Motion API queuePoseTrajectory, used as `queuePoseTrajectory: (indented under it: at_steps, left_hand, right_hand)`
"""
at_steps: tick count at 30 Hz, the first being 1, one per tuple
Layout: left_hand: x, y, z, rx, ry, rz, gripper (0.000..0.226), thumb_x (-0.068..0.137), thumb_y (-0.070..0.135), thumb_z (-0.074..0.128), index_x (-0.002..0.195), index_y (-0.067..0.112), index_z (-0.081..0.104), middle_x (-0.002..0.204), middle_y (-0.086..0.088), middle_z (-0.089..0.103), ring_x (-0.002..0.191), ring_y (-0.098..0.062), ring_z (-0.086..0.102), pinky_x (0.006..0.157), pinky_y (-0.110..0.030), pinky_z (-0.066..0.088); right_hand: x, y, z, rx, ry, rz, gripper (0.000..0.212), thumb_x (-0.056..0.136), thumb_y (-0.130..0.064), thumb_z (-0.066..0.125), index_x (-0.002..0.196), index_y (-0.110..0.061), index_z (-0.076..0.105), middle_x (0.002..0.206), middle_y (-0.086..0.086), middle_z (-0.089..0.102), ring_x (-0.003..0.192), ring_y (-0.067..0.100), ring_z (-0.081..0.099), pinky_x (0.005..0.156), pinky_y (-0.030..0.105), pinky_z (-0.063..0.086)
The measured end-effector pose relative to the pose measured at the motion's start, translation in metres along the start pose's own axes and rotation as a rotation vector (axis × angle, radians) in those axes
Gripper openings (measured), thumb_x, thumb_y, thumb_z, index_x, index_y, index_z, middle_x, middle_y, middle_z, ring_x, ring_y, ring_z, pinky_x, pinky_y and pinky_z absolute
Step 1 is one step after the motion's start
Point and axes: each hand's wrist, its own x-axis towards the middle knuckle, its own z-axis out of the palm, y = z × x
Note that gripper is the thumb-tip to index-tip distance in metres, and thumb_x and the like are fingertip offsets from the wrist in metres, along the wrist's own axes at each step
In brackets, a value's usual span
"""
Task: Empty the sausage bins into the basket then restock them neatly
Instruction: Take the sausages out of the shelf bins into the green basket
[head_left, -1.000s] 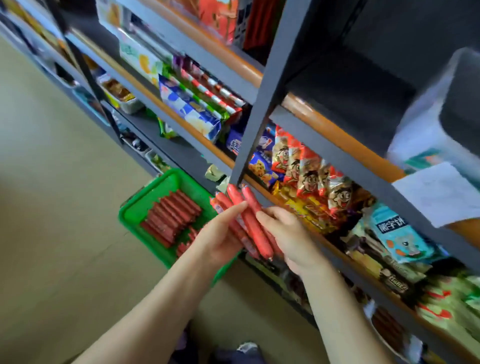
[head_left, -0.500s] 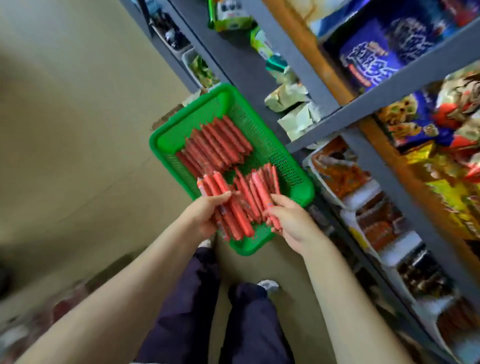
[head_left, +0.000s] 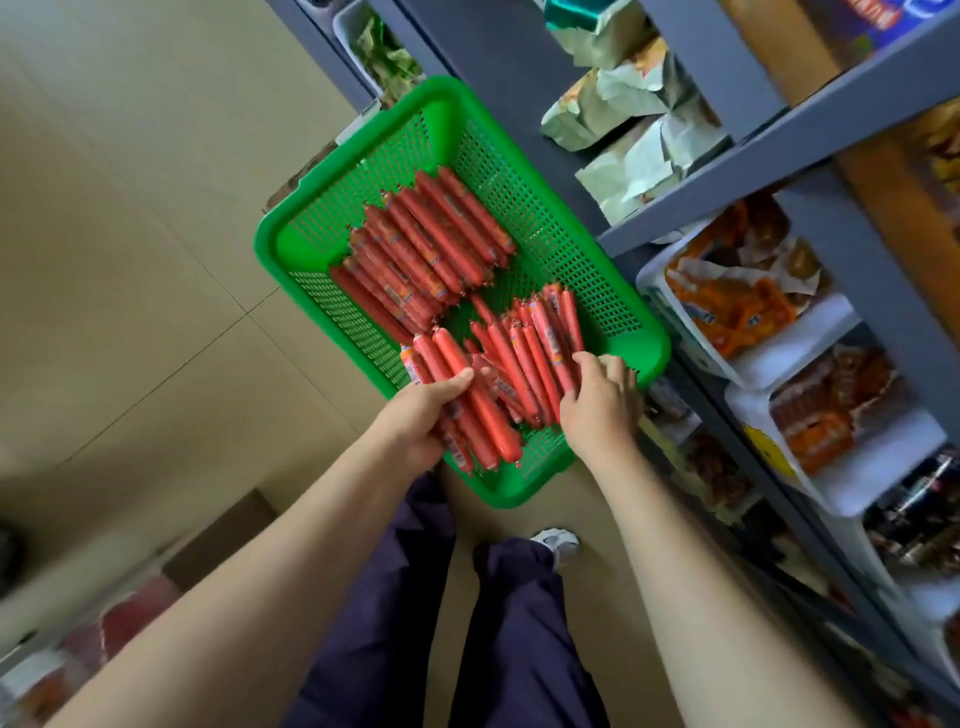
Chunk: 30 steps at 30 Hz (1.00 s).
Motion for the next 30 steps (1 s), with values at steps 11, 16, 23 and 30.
queuePoseTrajectory:
  at_steps: [11, 16, 23, 30]
  left_hand:
    - [0.016, 0.015, 0.018, -0.109, -0.023, 0.156, 0.035, 0.087, 0.018, 0.067, 0.116, 0.000, 0.066, 0.107, -0.017, 0.068, 0.103, -0.029, 0.065, 0.092, -0.042, 0.056]
    - [0.017, 0.031, 0.021, -0.130, 0.010, 0.151, 0.055, 0.083, 0.023, 0.068, 0.130, -0.003, 0.059, 0.125, -0.019, 0.065, 0.112, -0.033, 0.063, 0.090, -0.040, 0.058]
    - [0.023, 0.054, 0.003, 0.033, 0.072, 0.151, 0.014, 0.093, 0.020, 0.065, 0.102, 0.010, 0.068, 0.088, -0.005, 0.073, 0.073, -0.016, 0.071, 0.065, -0.026, 0.058]
    - [0.019, 0.066, -0.040, 0.900, 0.502, 0.682, 0.020, 0.088, 0.027, 0.064, 0.106, 0.018, 0.069, 0.102, 0.003, 0.071, 0.097, -0.016, 0.064, 0.090, -0.036, 0.052]
  right_hand:
    - [-0.033, -0.064, -0.002, 1.517, -0.366, 0.561, 0.017, 0.100, -0.024, 0.054, 0.109, -0.014, 0.063, 0.110, 0.018, 0.070, 0.100, 0.032, 0.069, 0.072, 0.045, 0.059]
    - [-0.024, -0.076, -0.003, 1.847, -0.444, 0.591, 0.030, 0.100, -0.019, 0.053, 0.126, -0.005, 0.056, 0.119, 0.025, 0.066, 0.101, 0.035, 0.069, 0.079, 0.045, 0.059]
    - [-0.004, -0.098, 0.002, 1.801, -0.479, 0.508, 0.026, 0.094, 0.008, 0.049, 0.113, -0.009, 0.055, 0.106, 0.021, 0.069, 0.088, 0.028, 0.071, 0.067, 0.034, 0.059]
    - [0.030, -0.128, 0.015, 1.757, -0.375, 0.502, 0.025, 0.095, 0.007, 0.050, 0.114, -0.008, 0.053, 0.110, 0.026, 0.063, 0.084, 0.032, 0.069, 0.066, 0.035, 0.059]
